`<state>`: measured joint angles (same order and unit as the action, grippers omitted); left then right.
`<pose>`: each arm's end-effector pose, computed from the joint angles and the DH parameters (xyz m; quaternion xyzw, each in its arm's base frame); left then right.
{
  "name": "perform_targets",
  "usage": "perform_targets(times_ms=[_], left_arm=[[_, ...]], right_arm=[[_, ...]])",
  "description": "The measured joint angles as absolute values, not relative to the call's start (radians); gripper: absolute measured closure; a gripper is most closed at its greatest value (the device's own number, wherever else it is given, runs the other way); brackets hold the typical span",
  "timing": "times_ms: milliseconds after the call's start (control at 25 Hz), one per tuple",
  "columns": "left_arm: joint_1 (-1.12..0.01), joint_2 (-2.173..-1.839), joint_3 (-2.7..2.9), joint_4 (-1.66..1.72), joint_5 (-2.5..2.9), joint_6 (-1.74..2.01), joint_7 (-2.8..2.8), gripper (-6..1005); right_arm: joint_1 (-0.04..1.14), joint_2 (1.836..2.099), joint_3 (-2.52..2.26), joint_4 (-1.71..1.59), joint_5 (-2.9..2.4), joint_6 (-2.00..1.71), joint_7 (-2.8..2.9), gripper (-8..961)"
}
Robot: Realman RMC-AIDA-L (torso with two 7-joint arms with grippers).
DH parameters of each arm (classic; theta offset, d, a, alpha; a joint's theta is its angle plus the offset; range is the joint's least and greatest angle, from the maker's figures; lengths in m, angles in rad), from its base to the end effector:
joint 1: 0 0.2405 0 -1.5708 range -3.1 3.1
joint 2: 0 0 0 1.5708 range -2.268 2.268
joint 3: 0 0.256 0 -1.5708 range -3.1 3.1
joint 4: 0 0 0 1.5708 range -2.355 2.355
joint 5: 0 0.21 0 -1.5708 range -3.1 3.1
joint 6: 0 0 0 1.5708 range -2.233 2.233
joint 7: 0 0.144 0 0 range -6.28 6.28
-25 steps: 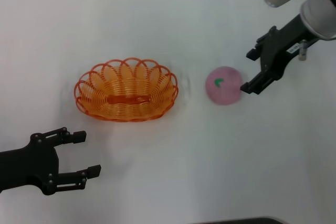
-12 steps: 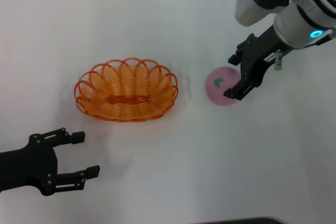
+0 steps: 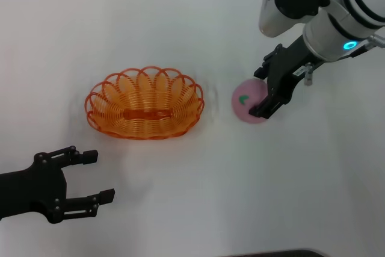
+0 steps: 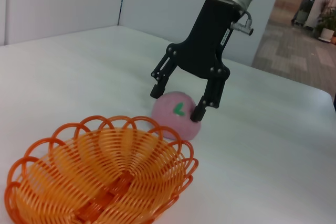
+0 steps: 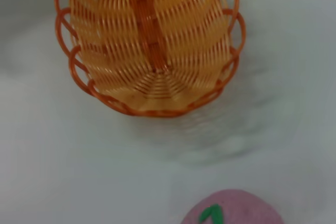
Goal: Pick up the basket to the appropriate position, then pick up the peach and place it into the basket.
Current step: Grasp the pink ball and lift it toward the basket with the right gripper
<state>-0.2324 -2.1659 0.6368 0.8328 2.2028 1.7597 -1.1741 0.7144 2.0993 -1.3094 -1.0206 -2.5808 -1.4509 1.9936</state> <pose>-0.3210 0.2186 -0.0102 -0.9566 -0.2030 -0.1869 0.0940 0.2013 0.3673 -0.0349 -0.9683 0.1294 -0.1987 0.0783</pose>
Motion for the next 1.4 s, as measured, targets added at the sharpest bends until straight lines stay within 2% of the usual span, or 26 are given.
perform_targets(times_ms=[640,840,1080,1400], left_arm=[[-0.233,-2.166,0.637,0.835,2.203,1.759,-1.175,152],[-0.233,-2.166,0.637,0.835,2.203,1.759,-1.175,152],[-0.233,-2.166,0.637,0.834,2.203,1.759,-1.182,152],[-0.233,-2.166,0.637,0.834,2.203,1.760,-1.185,153]], right_arm=[[0.726,2.094,-1.307,-0.987,-2.540,-1.433,1.994,199],[0.726,2.094,-1.309,-0.983,-2.540,-1.437,1.994,446],[0.725,2.093,-1.302,-0.992,-2.540,-1.454,1.994,606],[0.698,2.093,-1.227,-1.145,-2.510,-1.614,1.994,612]])
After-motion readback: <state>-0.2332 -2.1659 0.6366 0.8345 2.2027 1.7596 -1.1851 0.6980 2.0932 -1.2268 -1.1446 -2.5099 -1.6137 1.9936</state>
